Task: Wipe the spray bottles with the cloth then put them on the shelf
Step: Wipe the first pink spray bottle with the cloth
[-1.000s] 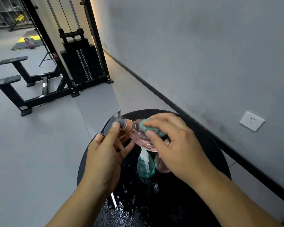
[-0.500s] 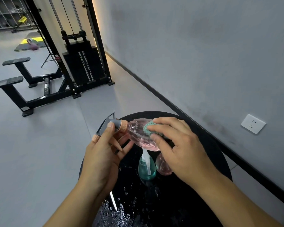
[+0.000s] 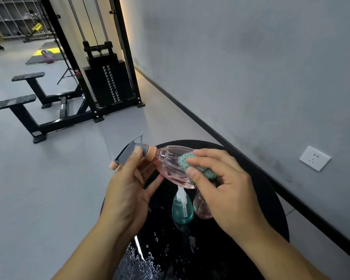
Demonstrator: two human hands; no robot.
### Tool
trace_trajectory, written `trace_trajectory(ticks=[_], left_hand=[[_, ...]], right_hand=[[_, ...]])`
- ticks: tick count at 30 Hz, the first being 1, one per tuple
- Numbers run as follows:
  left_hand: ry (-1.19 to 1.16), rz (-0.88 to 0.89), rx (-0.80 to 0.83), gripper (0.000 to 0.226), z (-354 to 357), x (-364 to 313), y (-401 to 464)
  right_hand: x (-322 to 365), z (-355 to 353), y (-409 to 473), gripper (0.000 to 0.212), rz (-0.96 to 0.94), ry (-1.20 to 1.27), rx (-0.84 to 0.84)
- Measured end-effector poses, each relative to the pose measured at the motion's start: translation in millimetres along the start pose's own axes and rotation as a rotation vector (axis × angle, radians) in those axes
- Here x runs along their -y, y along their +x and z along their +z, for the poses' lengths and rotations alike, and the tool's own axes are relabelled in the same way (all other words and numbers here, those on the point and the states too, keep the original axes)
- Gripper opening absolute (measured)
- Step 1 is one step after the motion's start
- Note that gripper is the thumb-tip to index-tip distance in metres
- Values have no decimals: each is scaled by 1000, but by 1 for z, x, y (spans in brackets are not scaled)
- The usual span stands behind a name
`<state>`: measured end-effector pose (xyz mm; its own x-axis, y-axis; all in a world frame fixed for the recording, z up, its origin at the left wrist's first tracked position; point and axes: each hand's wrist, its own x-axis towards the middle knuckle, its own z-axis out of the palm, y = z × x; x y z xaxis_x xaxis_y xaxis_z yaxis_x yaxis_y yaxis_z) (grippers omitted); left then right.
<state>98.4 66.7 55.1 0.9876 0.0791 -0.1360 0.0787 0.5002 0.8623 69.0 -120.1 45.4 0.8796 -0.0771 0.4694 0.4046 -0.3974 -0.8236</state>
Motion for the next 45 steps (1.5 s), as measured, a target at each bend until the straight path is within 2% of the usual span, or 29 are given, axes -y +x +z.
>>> trace_trajectory(ticks=[4, 6, 8, 10, 16, 17, 20, 26, 32, 38, 45], left_hand=[[-15, 35, -132, 48, 1, 2, 2], [-5, 57, -207, 41, -2, 2, 5], [25, 63, -247, 24, -5, 3, 8], [42, 62, -248, 10, -7, 3, 8], [88, 108, -197, 13, -7, 7, 9], [61, 93, -197, 16, -5, 8, 9], [-22, 43, -217, 46, 0, 10, 7], [78, 40, -159, 32, 12, 2, 1], [94, -70, -132, 52, 14, -6, -6], [-80, -52, -182, 38, 10, -6, -3], [-2, 0, -165, 23, 12, 2, -5]], right_hand=[[3, 7, -5, 23, -153, -84, -3], [7, 13, -10, 21, -161, -87, 57], [8, 15, -13, 20, -132, -86, 103], [6, 11, -10, 21, -65, -59, 87], [9, 8, -4, 21, 78, 99, 14], [10, 9, -4, 21, 83, 116, 6], [10, 7, -3, 20, 73, 126, -32], [5, 5, -7, 20, 23, 97, -69], [-1, 3, -6, 21, 7, 93, -84], [-1, 7, -7, 23, -47, 23, -35], [-4, 8, -6, 23, -41, -139, -38]])
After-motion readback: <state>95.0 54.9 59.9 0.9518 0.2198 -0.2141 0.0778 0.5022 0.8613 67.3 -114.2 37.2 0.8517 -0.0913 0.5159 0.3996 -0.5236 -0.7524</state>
